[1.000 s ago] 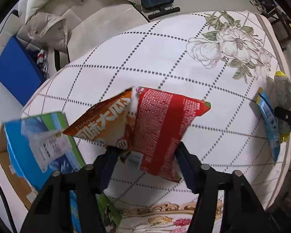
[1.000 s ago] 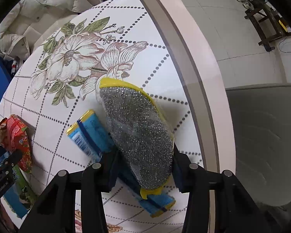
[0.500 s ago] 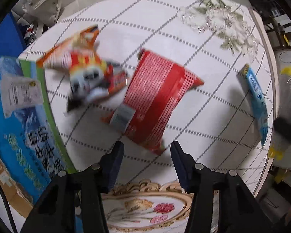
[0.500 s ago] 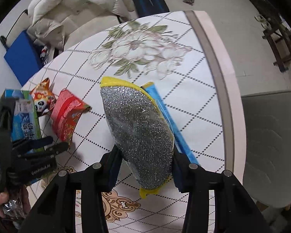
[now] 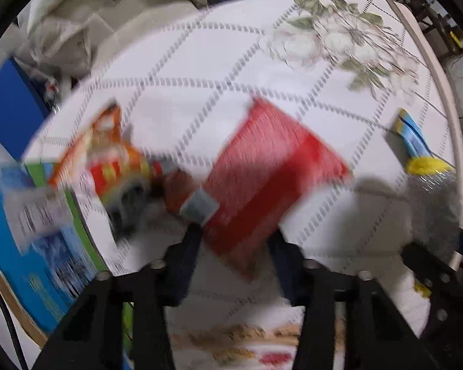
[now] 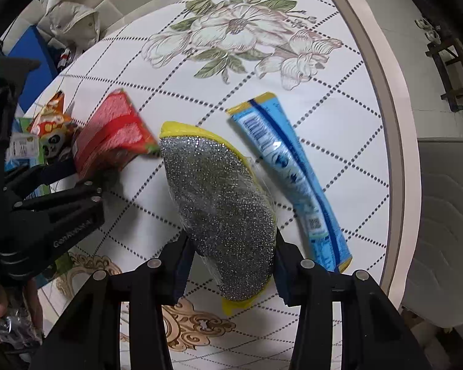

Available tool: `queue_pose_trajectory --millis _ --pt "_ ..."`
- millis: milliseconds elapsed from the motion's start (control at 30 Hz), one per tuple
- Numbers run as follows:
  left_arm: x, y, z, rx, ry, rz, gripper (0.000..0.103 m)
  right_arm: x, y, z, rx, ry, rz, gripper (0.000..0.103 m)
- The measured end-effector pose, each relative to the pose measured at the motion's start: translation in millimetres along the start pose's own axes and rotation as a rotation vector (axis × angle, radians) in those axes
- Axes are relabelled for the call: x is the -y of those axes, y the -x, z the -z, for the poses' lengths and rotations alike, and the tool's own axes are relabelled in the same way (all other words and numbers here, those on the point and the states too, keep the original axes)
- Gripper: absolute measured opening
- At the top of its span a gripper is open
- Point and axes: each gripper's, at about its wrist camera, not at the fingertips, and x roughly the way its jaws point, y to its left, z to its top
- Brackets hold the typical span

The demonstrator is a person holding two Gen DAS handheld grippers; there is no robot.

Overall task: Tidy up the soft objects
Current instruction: 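Carry both items into the box and release them beside the other packs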

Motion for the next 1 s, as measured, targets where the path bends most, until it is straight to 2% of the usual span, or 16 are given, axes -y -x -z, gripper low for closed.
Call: queue_pose_trajectory --millis 100,167,200,300,367,433,500,567,633,667,767,900,1000 --pt "2 12 20 -0.023 -0.002 0.088 0.042 -3 4 8 -0.001 0.014 -0.006 0.048" --pt "5 24 25 -0.010 -0.010 0.093 0.045 -3 8 14 0.002 0.018 -0.003 0.048" --pt "4 31 24 0.010 -0.005 0.095 0.052 -2 10 15 0.005 0.019 0.001 0.048" --pt "2 48 9 0.094 -0.003 0.051 0.067 6 13 15 0.014 0.008 0.006 0.048" --pt "9 50 -4 0.109 -0.031 0.015 0.072 10 14 12 0.015 0.003 0.007 0.048" --pt "20 40 -19 0.084 -0.091 -0.008 0.072 16 15 12 0.012 -0.007 0.007 0.048" --pt "37 20 -29 0.025 -0.159 -0.074 0.072 20 12 11 0.003 -0.012 0.009 0.048" --pt "43 3 -37 -0.016 -0.197 -0.103 0.072 23 9 11 -0.003 -0.015 0.015 0.048" --pt "42 -9 -34 -0.037 -0.191 -0.127 0.064 22 5 8 -0.011 -0.019 0.016 0.048" --pt "40 -7 -33 -0.013 -0.167 -0.108 0.054 24 5 9 -0.013 -0.020 0.016 0.048" --pt "31 0 -19 0.008 -0.088 -0.045 0.044 26 7 14 -0.010 -0.022 0.015 0.048" --pt "18 34 15 0.088 -0.001 0.026 0.043 21 18 25 0.015 -0.029 0.000 0.047" --pt "2 70 54 0.172 0.075 0.089 0.043 9 39 36 0.050 -0.026 -0.039 0.047"
